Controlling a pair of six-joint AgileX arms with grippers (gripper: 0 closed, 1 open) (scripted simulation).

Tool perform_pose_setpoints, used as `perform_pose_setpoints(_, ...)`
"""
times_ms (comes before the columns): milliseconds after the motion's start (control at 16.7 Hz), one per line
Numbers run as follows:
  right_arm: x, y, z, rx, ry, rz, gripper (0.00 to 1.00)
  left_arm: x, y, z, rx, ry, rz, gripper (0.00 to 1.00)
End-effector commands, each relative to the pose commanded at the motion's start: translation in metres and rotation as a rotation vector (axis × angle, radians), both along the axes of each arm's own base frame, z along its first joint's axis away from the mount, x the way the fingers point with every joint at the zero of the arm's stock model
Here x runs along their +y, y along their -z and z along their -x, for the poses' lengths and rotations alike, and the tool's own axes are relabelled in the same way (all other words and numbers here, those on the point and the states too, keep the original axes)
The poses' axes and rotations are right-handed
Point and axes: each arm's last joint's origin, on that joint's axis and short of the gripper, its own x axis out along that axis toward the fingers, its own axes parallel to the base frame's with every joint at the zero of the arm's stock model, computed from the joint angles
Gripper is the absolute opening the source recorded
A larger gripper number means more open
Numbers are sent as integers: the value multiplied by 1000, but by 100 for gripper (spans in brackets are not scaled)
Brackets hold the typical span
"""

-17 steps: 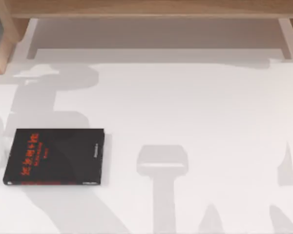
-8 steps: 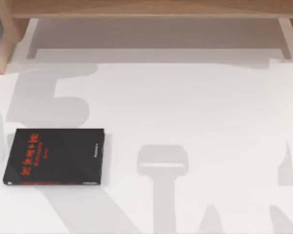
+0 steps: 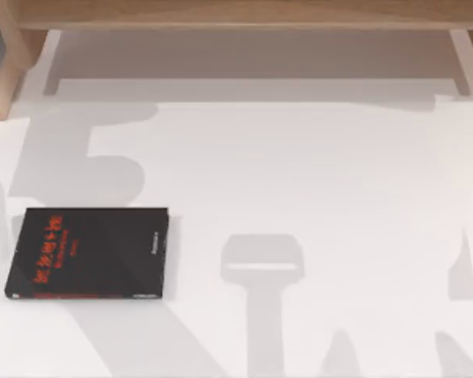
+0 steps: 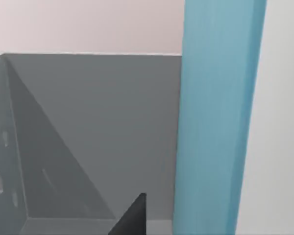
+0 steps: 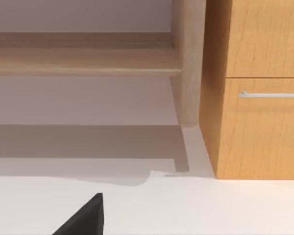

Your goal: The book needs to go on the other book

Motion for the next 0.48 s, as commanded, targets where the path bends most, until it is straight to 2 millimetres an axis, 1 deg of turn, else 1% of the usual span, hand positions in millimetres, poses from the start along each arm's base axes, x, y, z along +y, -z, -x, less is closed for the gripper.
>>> perform_pose_setpoints(420, 0, 0, 0, 0, 0, 0, 100, 0, 0, 0, 0, 0, 0, 2)
perform_pose_setpoints(480, 0, 0, 0, 0, 0, 0, 100, 0, 0, 0, 0, 0, 0, 0)
